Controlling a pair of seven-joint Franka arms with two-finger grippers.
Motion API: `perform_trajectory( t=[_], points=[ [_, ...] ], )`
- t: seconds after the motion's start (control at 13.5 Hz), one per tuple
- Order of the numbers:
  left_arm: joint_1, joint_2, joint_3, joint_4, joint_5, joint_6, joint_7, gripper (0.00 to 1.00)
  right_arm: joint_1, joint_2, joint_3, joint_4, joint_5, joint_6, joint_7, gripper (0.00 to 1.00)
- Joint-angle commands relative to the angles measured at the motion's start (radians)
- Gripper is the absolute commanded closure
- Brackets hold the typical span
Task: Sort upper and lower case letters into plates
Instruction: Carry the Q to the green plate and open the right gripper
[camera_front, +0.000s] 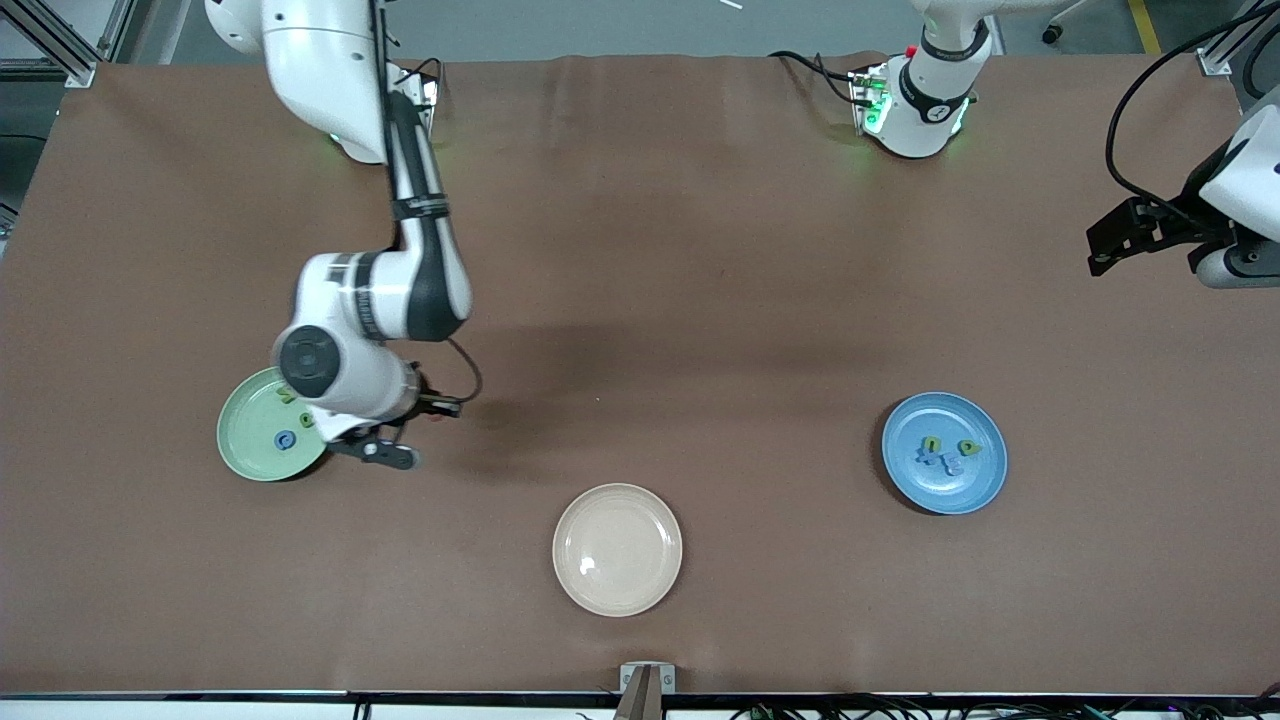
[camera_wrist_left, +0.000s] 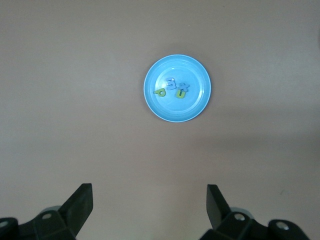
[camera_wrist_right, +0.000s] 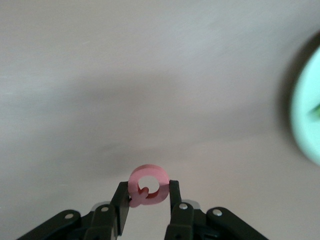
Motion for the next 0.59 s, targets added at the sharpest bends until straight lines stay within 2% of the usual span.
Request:
perform_trajectory(
  t=[0.0,0.3,0.52],
  points=[
    [0.007,-0.025,0.003,-0.028,-0.026,0.017,0.016,0.0,-0.009,-0.031,-0.086,-0.097,0.006,0.007,-0.23,0.89],
    [0.005,-0.026,0.001,-0.029,-0.039,0.017,0.014,0.0,-0.177,-0.025,-0.094,-0.116,0.012,0.008,-0.523,0.89],
    [0.005,-0.029,0.003,-0.029,-0.039,0.012,0.013,0.0,-0.302,-0.014,-0.065,-0.116,0.017,0.019,-0.681,0.89]
  ],
)
